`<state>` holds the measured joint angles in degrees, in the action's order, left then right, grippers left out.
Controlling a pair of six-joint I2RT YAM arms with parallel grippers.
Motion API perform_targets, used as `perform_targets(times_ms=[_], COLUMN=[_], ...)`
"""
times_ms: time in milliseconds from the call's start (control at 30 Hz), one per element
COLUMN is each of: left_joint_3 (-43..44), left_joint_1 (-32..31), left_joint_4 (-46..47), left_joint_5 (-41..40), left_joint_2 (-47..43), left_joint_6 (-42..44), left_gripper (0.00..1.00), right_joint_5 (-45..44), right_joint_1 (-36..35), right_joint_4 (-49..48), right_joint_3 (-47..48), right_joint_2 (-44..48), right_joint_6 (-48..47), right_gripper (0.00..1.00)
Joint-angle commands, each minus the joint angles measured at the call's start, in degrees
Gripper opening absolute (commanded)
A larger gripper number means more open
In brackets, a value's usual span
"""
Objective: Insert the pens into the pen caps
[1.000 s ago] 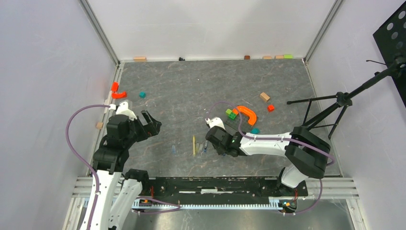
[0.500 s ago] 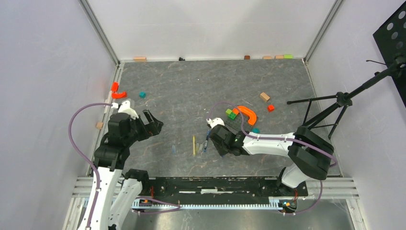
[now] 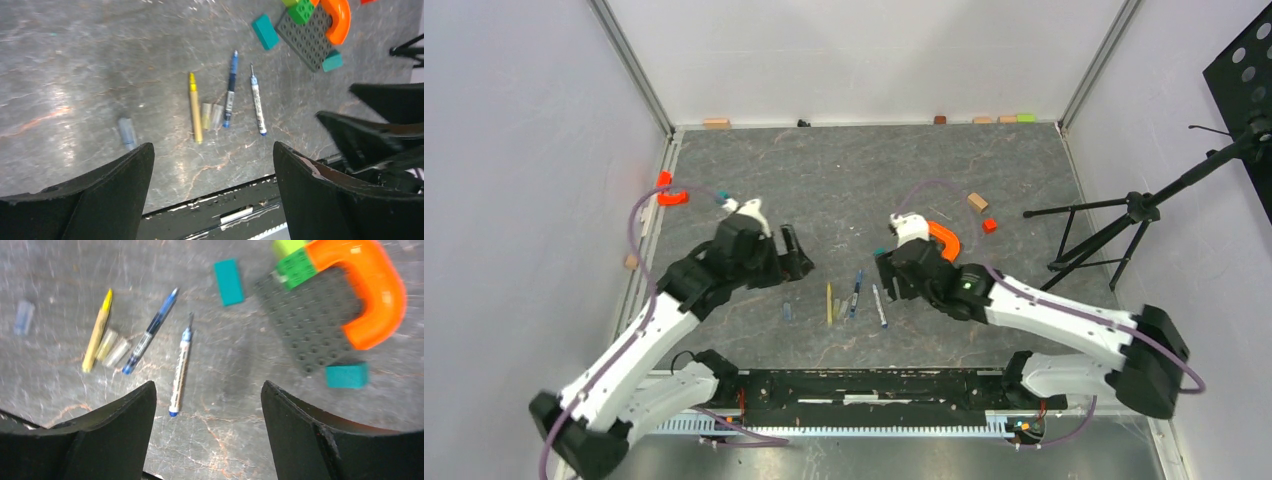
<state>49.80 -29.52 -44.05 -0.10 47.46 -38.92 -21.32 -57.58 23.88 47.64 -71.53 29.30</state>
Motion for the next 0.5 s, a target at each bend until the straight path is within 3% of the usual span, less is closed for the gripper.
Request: perform_targets(times_ms=[0,233,367,467], left_joint_3=[6.3,14.6,18.4,22.8], left_joint_1=[-12.5,-27.3,-30.7,-32.5], left_joint_4=[2.6,7.1,9.9,8.9], left_joint_5=[-11.6,-18.2,-20.0,-20.1], left_joint_2=[9.7,28.3,36.4,43.2], left_joint_6=[-8.7,-13.2,-13.5,-14.2], left_gripper=[0.93,0.79,0.66,0.63], right_joint_5=[-13.8,-24.0,-24.4,-23.9], right_joint_1=[1.2,1.7,1.7,1.6], right_joint_4=[7.8,13.6,15.4,16.4], right_joint_3=[0.6,-6.7,-8.4,-9.2], right_joint_2=[8.8,25.1,32.3,35.6], right_joint_6=[7.4,15.3,15.8,16.0], right_gripper=[0.81,0.80,0.80,0.80])
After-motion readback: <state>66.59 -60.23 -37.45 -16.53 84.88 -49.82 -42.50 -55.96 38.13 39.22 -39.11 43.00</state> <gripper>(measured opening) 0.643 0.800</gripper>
